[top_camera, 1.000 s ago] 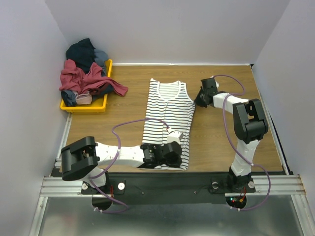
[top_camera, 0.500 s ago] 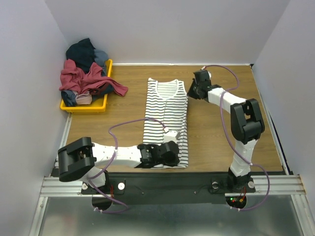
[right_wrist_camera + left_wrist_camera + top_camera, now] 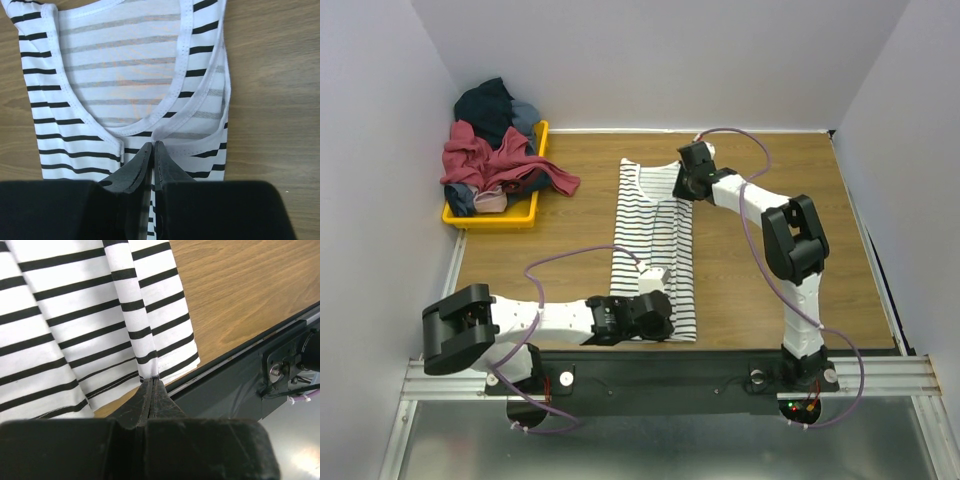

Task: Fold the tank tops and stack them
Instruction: Fold the tank top

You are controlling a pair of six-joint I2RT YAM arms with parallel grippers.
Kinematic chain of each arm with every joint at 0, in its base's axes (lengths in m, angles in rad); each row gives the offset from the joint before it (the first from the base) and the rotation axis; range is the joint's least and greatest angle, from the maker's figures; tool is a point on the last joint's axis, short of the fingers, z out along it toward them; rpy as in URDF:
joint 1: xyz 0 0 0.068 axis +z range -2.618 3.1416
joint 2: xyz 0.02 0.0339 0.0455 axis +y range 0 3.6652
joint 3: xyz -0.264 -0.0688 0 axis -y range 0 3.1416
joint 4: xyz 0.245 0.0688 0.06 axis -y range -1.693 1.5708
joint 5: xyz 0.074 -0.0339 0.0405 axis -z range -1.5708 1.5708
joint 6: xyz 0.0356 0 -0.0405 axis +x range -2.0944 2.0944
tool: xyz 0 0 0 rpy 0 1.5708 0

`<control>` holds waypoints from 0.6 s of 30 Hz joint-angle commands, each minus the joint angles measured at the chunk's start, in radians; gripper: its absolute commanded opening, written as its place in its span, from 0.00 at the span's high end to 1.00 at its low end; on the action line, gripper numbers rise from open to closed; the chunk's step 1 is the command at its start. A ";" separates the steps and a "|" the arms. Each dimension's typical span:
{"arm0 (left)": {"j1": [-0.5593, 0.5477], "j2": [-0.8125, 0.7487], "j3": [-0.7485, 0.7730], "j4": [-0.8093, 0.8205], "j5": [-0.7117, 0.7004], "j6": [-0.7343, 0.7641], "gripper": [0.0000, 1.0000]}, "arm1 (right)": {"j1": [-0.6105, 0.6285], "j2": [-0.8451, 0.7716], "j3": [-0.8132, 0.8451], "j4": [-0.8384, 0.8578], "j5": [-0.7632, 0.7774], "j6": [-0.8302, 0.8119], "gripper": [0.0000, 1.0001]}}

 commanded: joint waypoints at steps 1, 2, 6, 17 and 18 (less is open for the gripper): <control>-0.001 -0.047 -0.027 -0.049 -0.020 -0.045 1.00 | 0.030 0.023 0.082 0.003 0.054 -0.012 0.91; -0.001 -0.050 -0.030 -0.055 -0.020 -0.048 1.00 | 0.035 0.035 0.088 -0.002 0.054 -0.012 0.91; -0.001 -0.055 -0.045 -0.069 -0.019 -0.074 1.00 | 0.060 0.054 0.121 -0.011 0.071 -0.015 0.91; -0.001 -0.096 -0.059 -0.160 -0.051 -0.145 1.00 | 0.101 0.112 0.195 -0.031 0.090 -0.014 0.90; 0.001 -0.099 -0.059 -0.169 -0.054 -0.148 1.00 | 0.101 0.114 0.198 -0.031 0.090 -0.014 0.90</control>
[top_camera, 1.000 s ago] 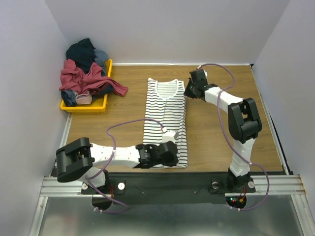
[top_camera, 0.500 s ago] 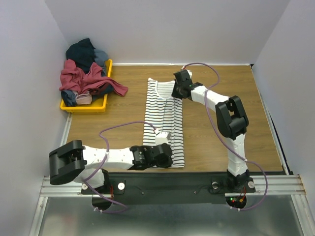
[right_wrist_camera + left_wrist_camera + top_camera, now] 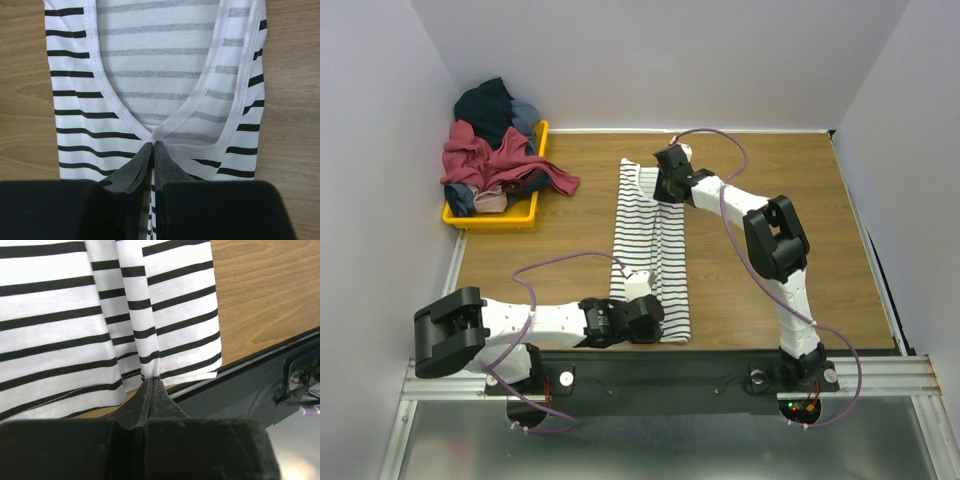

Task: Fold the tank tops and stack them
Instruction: Fold the tank top

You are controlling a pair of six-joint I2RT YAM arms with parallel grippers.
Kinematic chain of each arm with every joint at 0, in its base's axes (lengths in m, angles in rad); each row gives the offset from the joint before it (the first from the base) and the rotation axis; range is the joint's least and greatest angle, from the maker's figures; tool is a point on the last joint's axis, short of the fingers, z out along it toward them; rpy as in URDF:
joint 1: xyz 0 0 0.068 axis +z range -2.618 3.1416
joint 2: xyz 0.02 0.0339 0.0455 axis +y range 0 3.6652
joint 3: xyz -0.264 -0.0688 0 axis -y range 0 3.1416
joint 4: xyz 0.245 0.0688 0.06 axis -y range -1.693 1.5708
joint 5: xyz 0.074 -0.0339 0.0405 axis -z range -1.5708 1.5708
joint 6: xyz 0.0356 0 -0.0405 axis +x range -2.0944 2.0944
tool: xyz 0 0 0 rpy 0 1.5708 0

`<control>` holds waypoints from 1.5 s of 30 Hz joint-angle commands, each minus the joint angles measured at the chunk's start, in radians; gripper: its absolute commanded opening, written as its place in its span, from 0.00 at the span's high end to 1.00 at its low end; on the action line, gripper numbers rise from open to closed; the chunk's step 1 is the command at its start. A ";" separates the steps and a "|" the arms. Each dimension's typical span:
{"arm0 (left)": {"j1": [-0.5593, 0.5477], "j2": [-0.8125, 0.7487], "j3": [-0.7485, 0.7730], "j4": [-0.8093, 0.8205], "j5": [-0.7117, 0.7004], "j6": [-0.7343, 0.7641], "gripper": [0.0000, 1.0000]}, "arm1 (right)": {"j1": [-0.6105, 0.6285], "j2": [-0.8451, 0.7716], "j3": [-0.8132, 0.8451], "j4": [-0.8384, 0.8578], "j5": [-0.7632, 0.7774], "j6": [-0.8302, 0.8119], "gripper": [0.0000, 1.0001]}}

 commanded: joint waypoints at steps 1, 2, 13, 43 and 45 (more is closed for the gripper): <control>0.001 -0.050 -0.014 -0.072 -0.023 -0.040 1.00 | 0.003 0.009 0.051 0.017 0.040 -0.006 0.91; 0.001 -0.058 -0.014 -0.083 -0.025 -0.043 1.00 | 0.005 0.013 0.054 0.016 0.040 -0.003 0.90; 0.002 -0.093 -0.028 -0.132 -0.037 -0.089 1.00 | 0.015 0.028 0.084 0.014 0.041 0.003 0.90; 0.002 -0.140 -0.050 -0.149 -0.043 -0.117 1.00 | 0.049 0.067 0.127 0.013 0.037 -0.012 0.74; 0.004 -0.147 -0.046 -0.158 -0.049 -0.118 1.00 | 0.049 0.067 0.132 0.011 0.034 -0.017 0.66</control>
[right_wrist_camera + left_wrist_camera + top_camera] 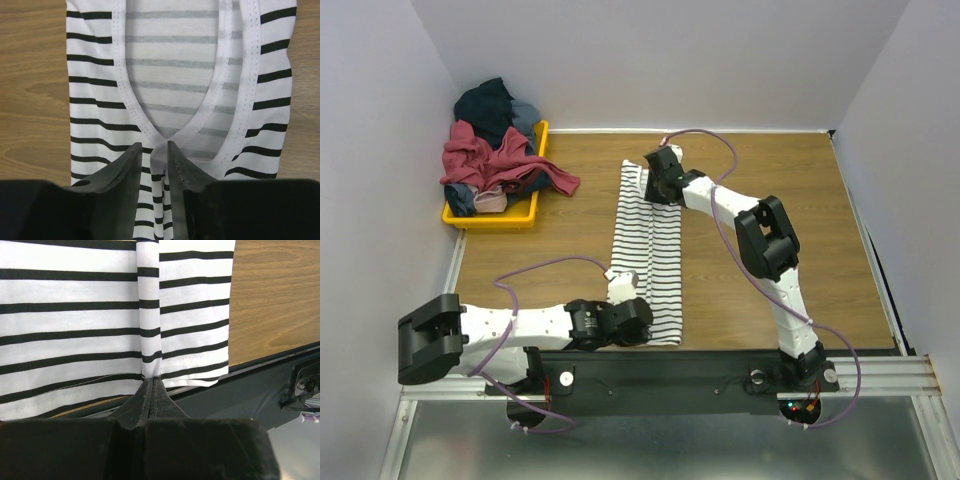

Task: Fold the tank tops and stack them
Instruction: Fold the tank top

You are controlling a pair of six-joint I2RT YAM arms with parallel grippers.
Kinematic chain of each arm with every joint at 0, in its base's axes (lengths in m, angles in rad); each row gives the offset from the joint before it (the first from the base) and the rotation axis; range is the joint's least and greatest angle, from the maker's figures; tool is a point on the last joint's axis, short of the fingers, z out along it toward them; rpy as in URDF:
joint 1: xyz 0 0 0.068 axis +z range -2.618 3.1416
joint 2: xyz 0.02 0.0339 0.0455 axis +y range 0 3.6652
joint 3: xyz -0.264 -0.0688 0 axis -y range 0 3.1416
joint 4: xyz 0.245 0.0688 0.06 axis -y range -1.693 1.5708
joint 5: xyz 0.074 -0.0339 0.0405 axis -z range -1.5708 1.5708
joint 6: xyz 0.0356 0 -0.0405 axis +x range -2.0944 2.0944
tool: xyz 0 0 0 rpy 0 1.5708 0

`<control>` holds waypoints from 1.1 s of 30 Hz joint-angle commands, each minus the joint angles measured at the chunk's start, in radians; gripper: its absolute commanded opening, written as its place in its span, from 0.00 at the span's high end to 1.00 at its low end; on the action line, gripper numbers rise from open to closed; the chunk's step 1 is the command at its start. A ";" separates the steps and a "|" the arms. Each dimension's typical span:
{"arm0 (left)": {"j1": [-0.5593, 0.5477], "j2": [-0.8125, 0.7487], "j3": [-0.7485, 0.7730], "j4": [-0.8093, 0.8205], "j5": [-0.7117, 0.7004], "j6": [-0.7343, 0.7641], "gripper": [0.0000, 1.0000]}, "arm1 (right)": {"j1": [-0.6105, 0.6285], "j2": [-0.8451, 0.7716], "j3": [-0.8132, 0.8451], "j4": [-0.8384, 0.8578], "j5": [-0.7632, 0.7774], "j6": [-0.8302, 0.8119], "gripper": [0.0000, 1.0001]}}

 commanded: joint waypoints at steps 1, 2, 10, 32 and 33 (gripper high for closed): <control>0.002 -0.044 -0.003 -0.031 -0.026 -0.010 0.96 | 0.010 -0.001 0.060 0.033 0.020 -0.017 0.63; 0.000 -0.050 0.003 -0.039 -0.032 -0.013 0.93 | 0.012 -0.001 0.064 0.033 0.017 -0.023 0.56; 0.006 -0.144 0.058 -0.140 -0.125 -0.027 0.59 | 0.010 -0.059 0.095 0.033 0.037 -0.070 0.30; 0.371 -0.365 -0.168 -0.128 0.014 -0.017 0.57 | 0.087 -0.844 -0.958 0.092 -0.119 0.092 0.33; 0.376 -0.363 -0.179 -0.113 0.026 -0.013 0.57 | 0.088 -0.874 -1.023 0.094 -0.130 0.115 0.33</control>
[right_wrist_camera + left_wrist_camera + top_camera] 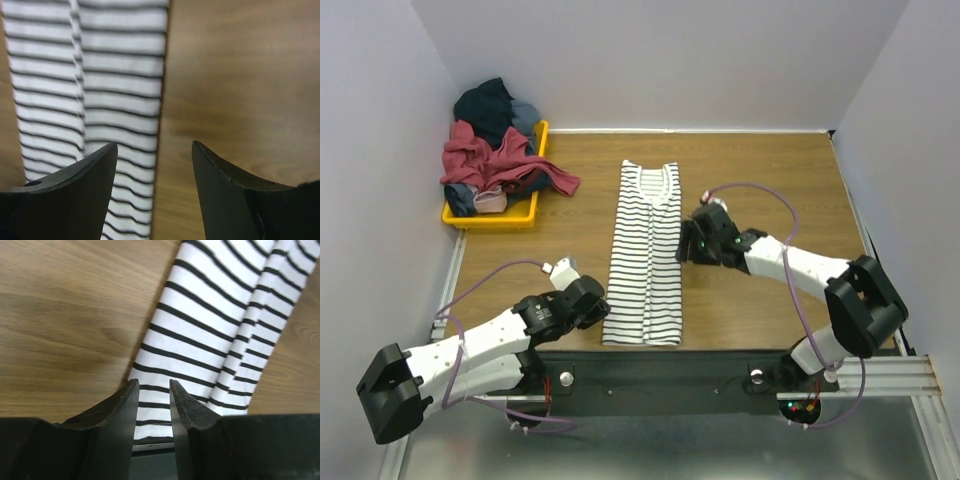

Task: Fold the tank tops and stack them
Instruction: Fold the tank top

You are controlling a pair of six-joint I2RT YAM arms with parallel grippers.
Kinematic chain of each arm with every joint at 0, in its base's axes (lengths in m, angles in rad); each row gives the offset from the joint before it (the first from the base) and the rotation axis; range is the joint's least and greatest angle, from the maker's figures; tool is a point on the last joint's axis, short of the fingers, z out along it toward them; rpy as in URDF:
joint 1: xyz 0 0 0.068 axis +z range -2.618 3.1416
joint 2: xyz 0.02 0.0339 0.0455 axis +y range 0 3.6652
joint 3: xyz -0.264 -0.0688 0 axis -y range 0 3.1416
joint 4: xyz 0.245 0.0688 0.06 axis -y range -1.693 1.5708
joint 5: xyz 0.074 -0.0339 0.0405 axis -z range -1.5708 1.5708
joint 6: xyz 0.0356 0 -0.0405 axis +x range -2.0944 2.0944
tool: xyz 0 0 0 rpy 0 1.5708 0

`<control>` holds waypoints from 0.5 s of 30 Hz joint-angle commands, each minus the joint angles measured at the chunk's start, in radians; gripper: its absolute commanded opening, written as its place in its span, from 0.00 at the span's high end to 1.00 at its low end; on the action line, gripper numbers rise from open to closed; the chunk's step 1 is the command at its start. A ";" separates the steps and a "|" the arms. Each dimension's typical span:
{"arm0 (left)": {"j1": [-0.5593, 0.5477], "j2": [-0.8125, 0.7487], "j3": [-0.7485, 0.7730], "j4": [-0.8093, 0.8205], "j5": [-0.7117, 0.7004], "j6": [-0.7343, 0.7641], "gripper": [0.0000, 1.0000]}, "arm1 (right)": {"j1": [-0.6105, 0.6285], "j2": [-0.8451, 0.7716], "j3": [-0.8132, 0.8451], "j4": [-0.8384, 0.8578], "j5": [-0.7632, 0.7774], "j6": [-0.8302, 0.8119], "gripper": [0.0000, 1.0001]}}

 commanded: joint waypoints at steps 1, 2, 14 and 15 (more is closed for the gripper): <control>0.026 -0.008 -0.045 0.074 0.092 0.037 0.54 | 0.037 -0.124 -0.160 0.022 -0.067 0.083 0.33; 0.030 -0.009 -0.065 0.085 0.103 0.041 0.53 | 0.044 -0.168 -0.189 0.022 -0.090 0.103 0.32; 0.041 -0.009 -0.110 0.100 0.229 0.063 0.44 | 0.116 -0.315 -0.427 0.008 -0.258 0.226 0.26; 0.043 0.003 -0.102 0.080 0.235 0.063 0.44 | 0.119 -0.327 -0.438 0.004 -0.265 0.234 0.26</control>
